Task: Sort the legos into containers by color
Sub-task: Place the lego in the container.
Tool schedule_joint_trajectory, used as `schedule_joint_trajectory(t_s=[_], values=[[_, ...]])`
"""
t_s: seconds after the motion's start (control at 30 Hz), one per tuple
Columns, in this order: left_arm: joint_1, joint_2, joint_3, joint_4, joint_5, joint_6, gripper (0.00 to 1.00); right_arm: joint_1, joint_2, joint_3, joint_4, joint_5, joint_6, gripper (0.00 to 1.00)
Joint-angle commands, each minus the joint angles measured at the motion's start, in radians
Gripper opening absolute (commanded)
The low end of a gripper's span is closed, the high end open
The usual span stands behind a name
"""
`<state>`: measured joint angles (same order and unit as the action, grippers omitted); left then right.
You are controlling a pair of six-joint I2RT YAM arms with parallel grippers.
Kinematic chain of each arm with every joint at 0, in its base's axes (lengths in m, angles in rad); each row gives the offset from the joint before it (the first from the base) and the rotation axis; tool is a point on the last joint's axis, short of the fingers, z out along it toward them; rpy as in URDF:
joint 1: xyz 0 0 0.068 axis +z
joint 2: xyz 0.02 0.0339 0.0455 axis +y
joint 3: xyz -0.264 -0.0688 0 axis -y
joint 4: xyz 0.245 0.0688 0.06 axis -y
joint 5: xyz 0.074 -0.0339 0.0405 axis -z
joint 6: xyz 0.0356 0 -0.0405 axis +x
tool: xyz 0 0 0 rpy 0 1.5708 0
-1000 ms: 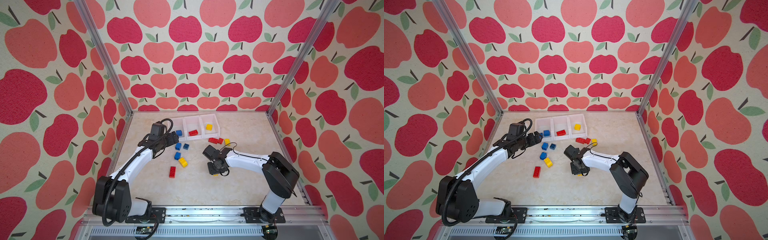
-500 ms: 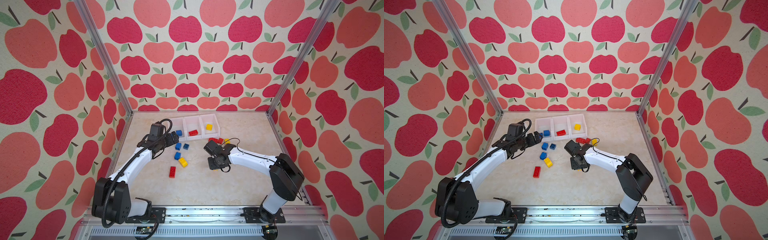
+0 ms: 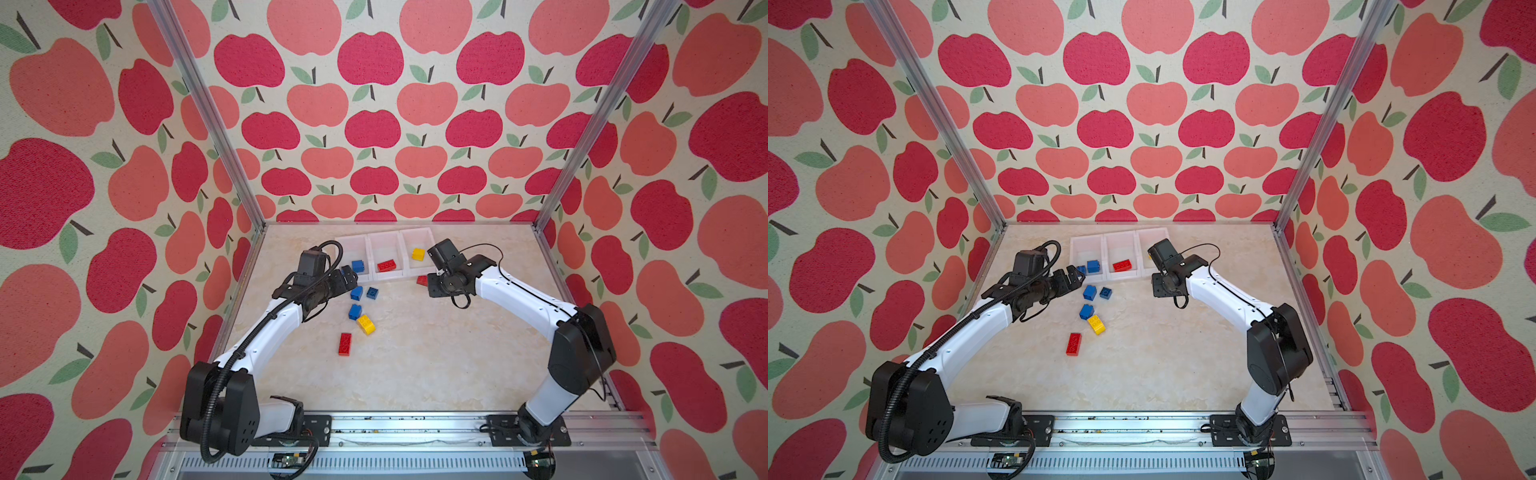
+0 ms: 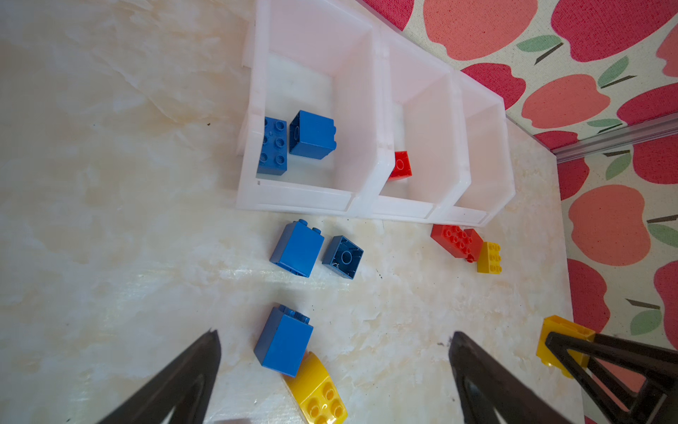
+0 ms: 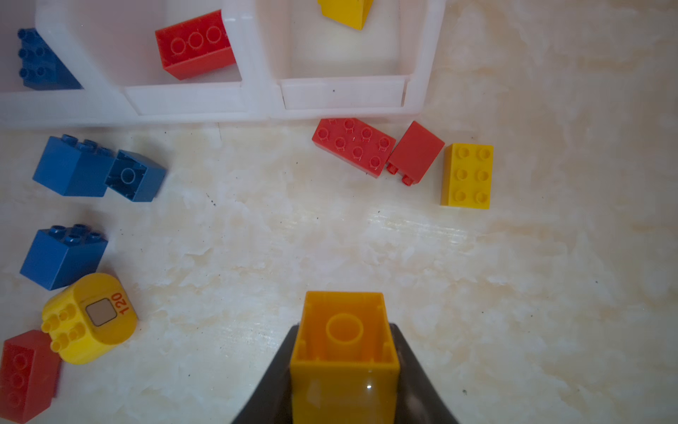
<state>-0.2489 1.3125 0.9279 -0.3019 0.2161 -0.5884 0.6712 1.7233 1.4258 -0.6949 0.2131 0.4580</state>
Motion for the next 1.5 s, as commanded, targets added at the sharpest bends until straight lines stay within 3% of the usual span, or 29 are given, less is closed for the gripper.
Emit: schedule_joint_trajectory(t_s=[0.0,0.8,1.1,1.47], values=[[0.003,-0.019,-0.014,0.000,0.010,-0.016,0.99,-0.029,0.076,0.096,0.003,0.012,-0.085,0.29],[0.008,-0.024,-0.008,-0.021,0.001,-0.013,0.99,-0.136,0.570,0.695,-0.061,0.025,-0.241,0.30],[0.012,-0.034,-0.002,-0.031,-0.001,-0.012,0.99,-0.135,0.639,0.768,-0.087,0.051,-0.250,0.33],[0.010,-0.039,0.008,-0.039,-0.005,-0.013,0.99,-0.135,0.636,0.767,-0.091,0.046,-0.242,0.52]])
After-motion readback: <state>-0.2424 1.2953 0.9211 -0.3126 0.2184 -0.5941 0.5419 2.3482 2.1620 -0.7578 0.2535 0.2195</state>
